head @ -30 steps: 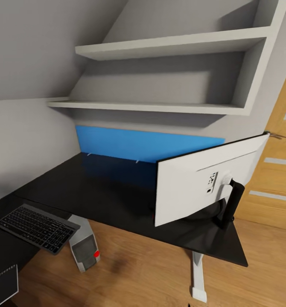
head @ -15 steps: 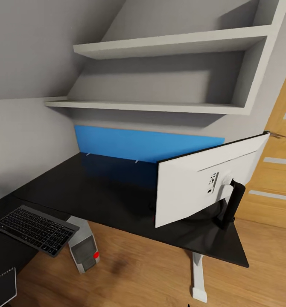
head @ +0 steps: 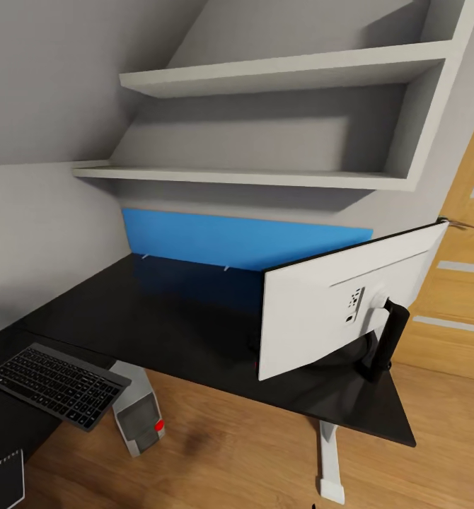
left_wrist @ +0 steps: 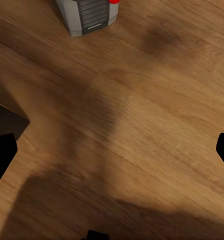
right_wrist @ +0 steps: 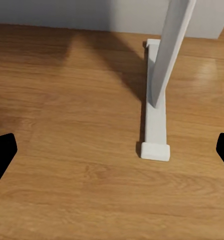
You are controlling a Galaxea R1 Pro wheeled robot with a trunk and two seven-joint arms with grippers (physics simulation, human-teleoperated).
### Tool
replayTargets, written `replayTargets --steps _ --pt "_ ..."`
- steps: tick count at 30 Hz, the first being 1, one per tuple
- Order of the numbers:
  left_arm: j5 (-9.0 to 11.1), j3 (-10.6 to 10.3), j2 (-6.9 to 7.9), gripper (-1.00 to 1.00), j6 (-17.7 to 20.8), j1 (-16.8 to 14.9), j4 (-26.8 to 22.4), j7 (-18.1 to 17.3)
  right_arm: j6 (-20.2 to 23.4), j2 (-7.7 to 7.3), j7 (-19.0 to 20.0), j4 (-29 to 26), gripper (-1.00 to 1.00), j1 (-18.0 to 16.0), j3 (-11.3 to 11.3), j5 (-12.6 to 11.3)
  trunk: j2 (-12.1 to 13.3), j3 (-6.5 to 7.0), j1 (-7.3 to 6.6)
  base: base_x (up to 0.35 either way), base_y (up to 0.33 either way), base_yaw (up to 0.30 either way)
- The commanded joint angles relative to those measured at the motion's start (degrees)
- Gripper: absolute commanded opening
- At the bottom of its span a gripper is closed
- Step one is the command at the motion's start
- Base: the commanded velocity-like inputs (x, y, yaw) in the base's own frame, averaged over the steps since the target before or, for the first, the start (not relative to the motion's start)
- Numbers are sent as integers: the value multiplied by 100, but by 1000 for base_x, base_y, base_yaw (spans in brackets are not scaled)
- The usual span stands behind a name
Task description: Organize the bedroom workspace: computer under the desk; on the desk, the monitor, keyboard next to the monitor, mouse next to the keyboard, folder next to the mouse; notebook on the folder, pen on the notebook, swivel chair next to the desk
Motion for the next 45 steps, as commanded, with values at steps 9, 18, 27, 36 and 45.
replayTargets --steps 9,18,27,36,45 --pt "11 11 -2 100 -17 -4 5 -8 -21 4 -17 12 100 -6 40 -36 -4 -6 0 39 93 0" --pt "12 11 0 100 -17 -4 5 -8 -18 4 -17 12 100 -6 40 -36 -4 -6 0 37 48 0" --pt "9 11 -9 100 -17 -4 5 -8 -16 13 -8 12 100 -6 40 -36 -4 -6 0 162 196 0" --pt "12 11 -9 100 -11 -4 5 -8 -13 9 -6 12 100 -6 40 -36 -4 -6 0 63 72 -9" --pt "10 11 -9 100 -8 -4 5 -8 -12 5 0 12 100 -6 40 -36 -4 -6 0 4 4 -197"
